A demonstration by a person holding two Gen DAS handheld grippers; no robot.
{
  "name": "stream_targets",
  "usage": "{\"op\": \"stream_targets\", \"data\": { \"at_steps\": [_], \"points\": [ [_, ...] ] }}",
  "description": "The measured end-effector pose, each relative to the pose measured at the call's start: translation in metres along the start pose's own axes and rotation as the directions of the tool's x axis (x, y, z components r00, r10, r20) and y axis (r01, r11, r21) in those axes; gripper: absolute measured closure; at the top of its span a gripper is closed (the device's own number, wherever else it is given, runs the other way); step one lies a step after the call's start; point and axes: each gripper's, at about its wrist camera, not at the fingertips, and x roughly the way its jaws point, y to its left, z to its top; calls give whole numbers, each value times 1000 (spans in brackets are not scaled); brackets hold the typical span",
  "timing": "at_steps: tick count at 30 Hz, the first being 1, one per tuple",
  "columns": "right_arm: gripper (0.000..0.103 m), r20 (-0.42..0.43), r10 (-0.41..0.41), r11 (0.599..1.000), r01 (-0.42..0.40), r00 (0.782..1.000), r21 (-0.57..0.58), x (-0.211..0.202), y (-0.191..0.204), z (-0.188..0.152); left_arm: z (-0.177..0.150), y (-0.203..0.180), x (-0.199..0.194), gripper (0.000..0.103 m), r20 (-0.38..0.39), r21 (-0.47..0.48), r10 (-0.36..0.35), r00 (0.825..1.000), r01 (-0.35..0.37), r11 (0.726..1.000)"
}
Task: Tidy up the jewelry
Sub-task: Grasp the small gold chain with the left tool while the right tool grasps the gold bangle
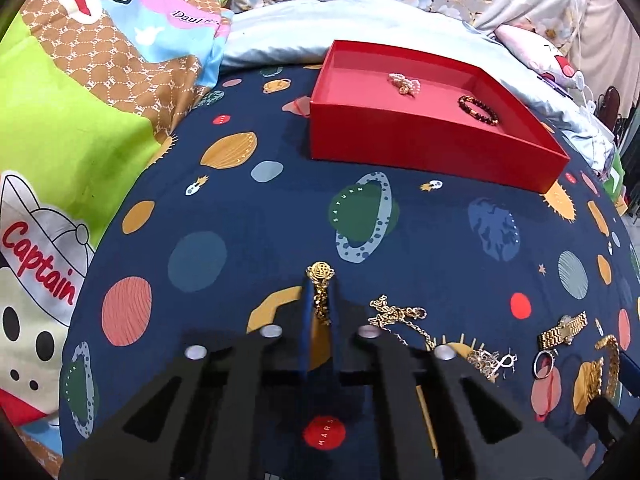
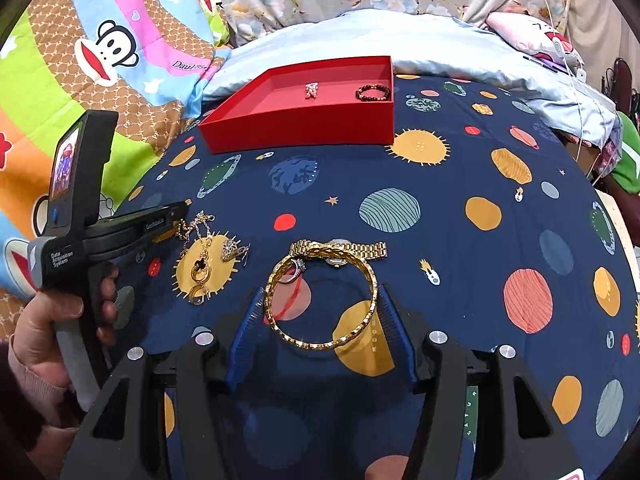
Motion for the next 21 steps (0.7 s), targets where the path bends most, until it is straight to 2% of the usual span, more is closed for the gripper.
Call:
{"op": "stream_targets", "data": {
  "at_steps": [7,21],
  "points": [
    [47,3,4,1000,-4,1000,0,-1,0,1,-4,7,-11,100,-4,-45,-81,997,81,996],
    [47,68,37,999,-37,997,-7,-31,11,11,3,13,-97,100,112,-46,-168,979,174,984]
  ]
}}
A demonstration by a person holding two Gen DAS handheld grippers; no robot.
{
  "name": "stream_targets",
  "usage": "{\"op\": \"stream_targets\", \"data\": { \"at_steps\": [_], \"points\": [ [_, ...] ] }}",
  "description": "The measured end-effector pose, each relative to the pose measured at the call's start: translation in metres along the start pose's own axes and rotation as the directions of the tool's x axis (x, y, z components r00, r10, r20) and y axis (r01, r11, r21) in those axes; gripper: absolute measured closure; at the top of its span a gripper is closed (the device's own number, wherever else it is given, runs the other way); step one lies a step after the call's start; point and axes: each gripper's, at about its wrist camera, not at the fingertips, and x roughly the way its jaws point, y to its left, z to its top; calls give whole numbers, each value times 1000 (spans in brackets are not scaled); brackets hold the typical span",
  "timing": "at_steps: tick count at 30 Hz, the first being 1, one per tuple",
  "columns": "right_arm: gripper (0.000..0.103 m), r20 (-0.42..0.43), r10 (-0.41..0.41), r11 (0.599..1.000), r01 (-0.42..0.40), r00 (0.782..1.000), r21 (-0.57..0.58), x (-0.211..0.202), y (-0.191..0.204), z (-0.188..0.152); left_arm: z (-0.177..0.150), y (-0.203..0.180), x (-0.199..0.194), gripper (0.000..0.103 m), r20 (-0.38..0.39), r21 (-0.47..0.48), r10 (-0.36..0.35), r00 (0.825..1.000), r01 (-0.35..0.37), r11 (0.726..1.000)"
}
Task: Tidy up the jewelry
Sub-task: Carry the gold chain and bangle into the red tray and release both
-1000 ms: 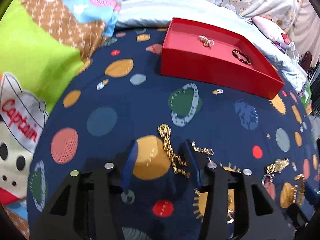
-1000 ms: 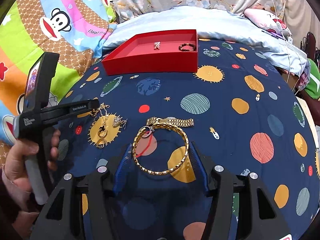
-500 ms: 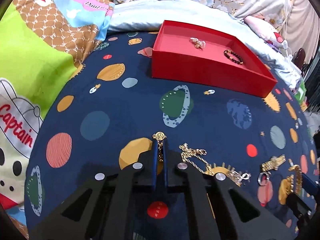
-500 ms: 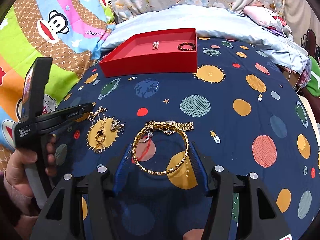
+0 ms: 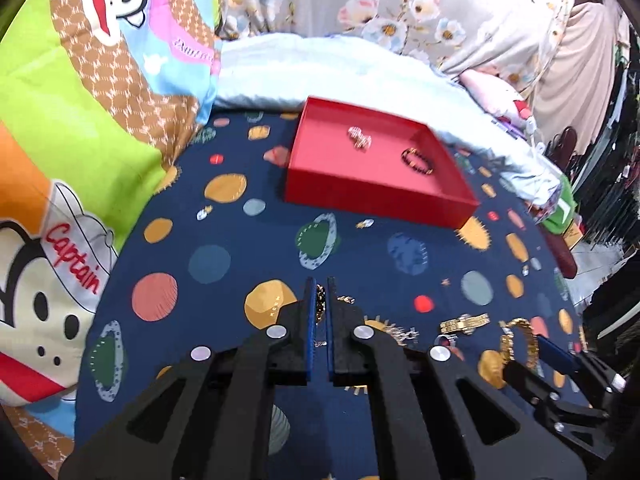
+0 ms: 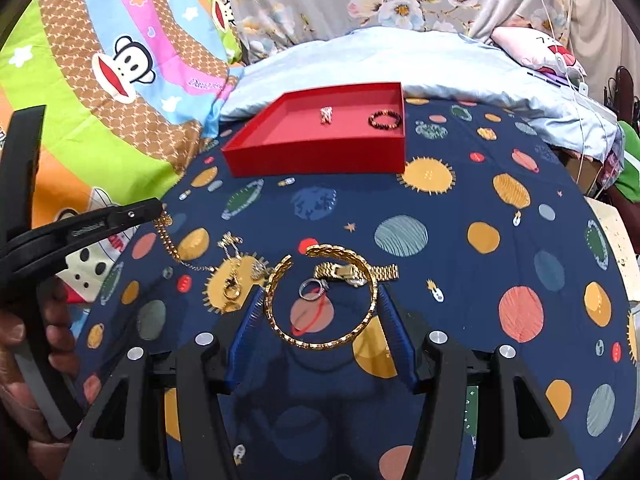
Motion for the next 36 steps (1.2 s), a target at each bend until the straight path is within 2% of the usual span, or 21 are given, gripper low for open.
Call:
{"op": "stream_targets", "data": {
  "at_steps": [9,15,20,26,31,36],
  "points": [
    [47,59,31,1000,-30,998,-2,-21,1,20,31,-17,-44,100,91,40,-70,993,66,997],
    [47,103,38,999,-35,994,-24,-19,-5,54,63,-33,-42,100,127,95,-92,988,80,992],
    [47,140,46,998,-40,989,-39,-2,-14,100,101,-46,-12,100,154,129,-69,986,49,990],
    [47,140,45,998,-38,989,-51,47,-24,160,143,-55,44,100,147,126,-52,988,34,991],
    [47,90,42,998,-38,995,-43,96,-29,186,166,-51,90,100,103,91,-51,993,41,995],
    [47,31,34,999,-33,999,-41,141,-31,193,174,-44,132,100,61,76,-16,998,11,997]
  ]
}}
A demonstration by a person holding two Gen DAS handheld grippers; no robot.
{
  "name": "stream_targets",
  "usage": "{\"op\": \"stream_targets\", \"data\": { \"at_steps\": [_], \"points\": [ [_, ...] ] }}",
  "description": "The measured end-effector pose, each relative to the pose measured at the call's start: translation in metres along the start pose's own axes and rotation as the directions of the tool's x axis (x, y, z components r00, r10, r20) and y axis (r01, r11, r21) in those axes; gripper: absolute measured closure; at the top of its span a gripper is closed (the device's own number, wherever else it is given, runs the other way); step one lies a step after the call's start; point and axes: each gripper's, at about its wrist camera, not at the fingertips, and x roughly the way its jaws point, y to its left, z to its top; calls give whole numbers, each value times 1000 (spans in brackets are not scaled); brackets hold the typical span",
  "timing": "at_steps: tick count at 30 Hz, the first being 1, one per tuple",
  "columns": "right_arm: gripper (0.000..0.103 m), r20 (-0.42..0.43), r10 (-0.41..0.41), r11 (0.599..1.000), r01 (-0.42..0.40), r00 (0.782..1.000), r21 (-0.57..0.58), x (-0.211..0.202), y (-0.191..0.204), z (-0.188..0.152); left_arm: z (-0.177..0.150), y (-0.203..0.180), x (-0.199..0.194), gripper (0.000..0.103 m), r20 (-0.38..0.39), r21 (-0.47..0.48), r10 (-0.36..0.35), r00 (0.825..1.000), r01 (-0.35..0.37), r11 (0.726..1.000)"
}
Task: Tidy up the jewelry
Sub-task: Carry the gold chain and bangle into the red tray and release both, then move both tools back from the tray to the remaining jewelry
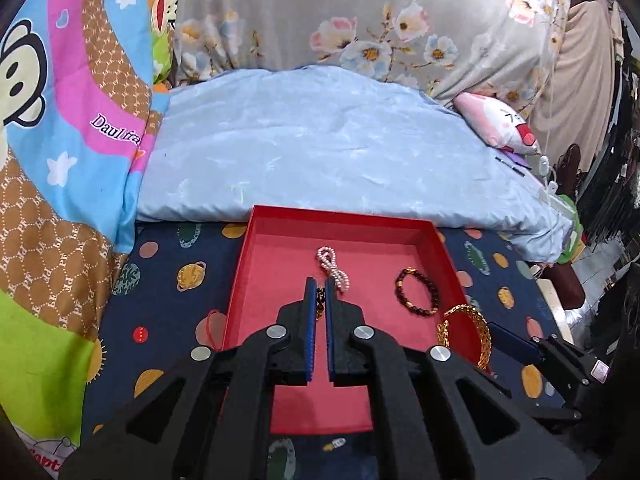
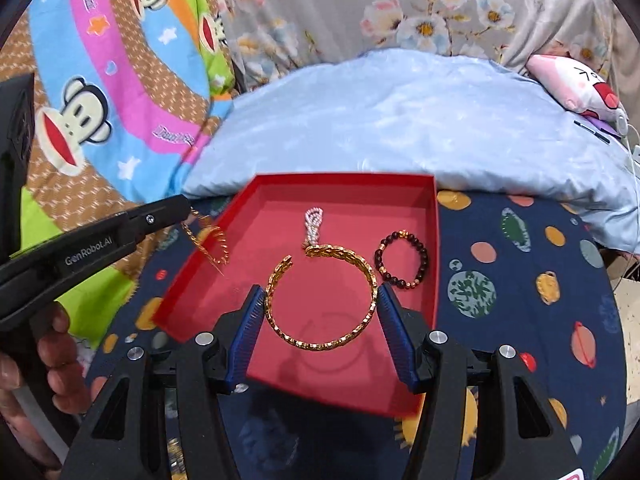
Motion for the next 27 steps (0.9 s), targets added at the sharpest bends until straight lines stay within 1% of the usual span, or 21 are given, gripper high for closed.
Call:
{"op": "stream_targets", "data": {
  "at_steps": [5,8,10,11,12,14,17,19,22,24,27],
  "points": [
    [47,-48,-9,1000,9,999,-12,32,0,-4,-3,7,22,100,-22,-10,21,1000,-21,1000],
    [46,-52,-22,999,21,998,-26,41,0,-5,-3,10,26,99,-13,-18,36,999,-36,999],
    [45,-41,-41,999,40,998,-29,40,0,-5,-3,12,27,87,-10,-18,50,999,-51,999],
    [45,-37,-43,999,42,998,-26,38,0,-5,-3,13,25,72,-5,-20,60,998,-61,998],
    [44,-28,-43,999,43,999,-17,35,-2,-5,-4,15,21,62,6,-26,68,998,-68,997],
    [44,-12,-35,999,35,999,4,25,-5,-5,-5,17,13,60,21,-30,76,997,-76,997],
    [43,12,-36,999,36,999,6,4,-5,-9,-11,19,-1,55,25,-31,82,996,-81,996],
    [43,28,-40,999,40,999,2,-11,-3,-14,-15,20,-13,54,27,-29,87,996,-86,996],
    [43,40,-44,999,44,998,10,-37,-2,-28,-28,20,-33,53,28,-25,92,995,-92,995],
    [43,47,-43,999,42,998,23,-55,-3,-41,-41,21,-47,49,23,-28,91,996,-91,995],
    [43,49,-56,998,55,997,26,-76,-2,-60,-62,22,-67,49,14,-27,92,996,-92,995]
  ]
}}
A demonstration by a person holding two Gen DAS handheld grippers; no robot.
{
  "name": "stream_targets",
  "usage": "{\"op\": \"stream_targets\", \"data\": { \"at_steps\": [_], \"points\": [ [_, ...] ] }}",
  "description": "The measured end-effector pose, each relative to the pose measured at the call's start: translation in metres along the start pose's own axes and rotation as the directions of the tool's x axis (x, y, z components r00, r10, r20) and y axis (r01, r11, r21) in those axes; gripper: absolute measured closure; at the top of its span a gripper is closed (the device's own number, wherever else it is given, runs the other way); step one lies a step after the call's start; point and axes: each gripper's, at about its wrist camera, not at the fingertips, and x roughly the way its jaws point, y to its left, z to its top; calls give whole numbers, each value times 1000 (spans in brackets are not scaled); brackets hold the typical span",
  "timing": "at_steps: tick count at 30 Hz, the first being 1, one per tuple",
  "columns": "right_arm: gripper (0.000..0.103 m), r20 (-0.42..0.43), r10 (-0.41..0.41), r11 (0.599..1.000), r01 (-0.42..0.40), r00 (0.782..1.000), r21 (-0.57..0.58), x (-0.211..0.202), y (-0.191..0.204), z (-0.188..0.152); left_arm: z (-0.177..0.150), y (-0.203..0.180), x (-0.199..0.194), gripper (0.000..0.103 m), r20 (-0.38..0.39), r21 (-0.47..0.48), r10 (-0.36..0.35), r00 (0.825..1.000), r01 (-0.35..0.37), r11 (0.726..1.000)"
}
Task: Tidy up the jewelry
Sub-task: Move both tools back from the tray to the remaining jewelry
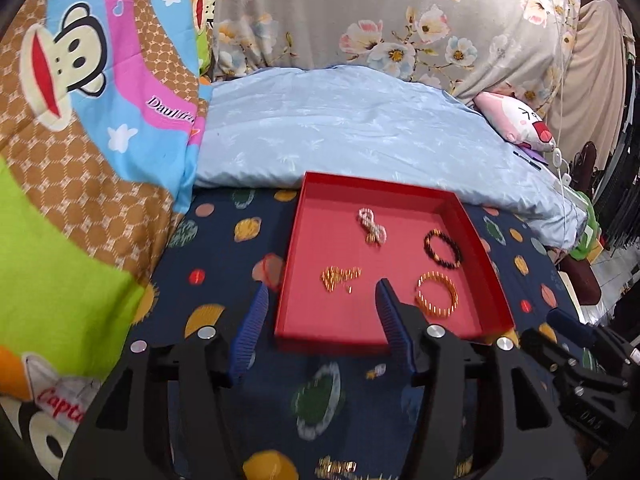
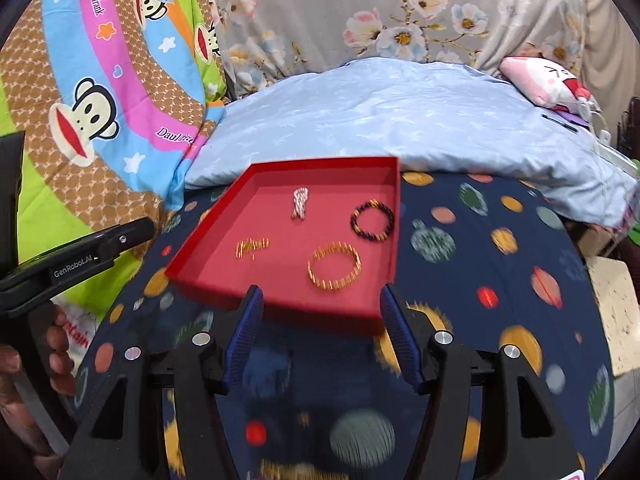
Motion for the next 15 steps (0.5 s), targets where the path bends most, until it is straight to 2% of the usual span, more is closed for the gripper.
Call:
{"op": "stream_targets", "data": {
  "at_steps": [7,15],
  "points": [
    [43,-21,-41,999,41,999,0,-47,1,-52,-55,15,-36,48,-44,-43,14,999,-15,999],
    [43,-101,-23,1000,23,995,-6,-61,4,-104,-110,20,-52,48,-113,-57,36,993,-42,997]
  ]
}}
